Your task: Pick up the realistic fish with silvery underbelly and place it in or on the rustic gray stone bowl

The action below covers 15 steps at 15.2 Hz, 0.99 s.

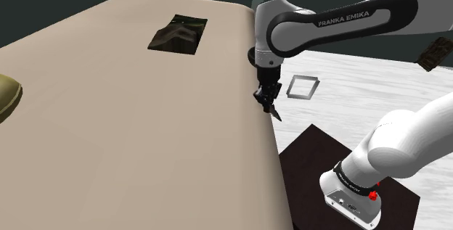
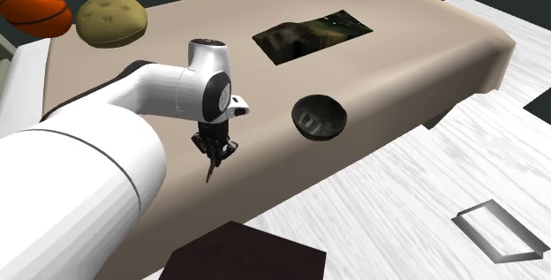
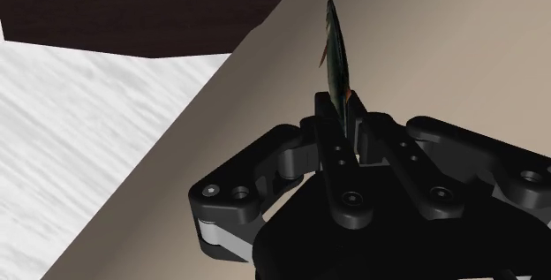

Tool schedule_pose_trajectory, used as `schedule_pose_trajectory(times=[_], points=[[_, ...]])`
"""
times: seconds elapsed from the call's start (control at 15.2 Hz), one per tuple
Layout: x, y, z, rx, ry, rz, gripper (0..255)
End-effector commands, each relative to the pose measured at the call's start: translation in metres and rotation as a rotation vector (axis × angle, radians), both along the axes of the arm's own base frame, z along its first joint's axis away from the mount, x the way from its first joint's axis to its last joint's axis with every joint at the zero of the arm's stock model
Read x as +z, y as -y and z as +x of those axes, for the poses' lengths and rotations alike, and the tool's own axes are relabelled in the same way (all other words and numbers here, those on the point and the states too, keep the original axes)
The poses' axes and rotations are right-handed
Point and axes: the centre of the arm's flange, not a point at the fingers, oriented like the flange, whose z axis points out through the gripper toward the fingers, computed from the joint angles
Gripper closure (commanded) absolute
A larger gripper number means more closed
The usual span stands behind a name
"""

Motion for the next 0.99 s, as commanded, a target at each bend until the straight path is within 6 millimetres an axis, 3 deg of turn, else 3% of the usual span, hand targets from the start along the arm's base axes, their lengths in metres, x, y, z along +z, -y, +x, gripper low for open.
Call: schedule_pose_trajectory(times=[0.0,0.92], points=[[0.011,0.0,0.0,0.0,-0.001,0.0,255],[0.085,0.0,0.0,0.0,-0.001,0.0,255]])
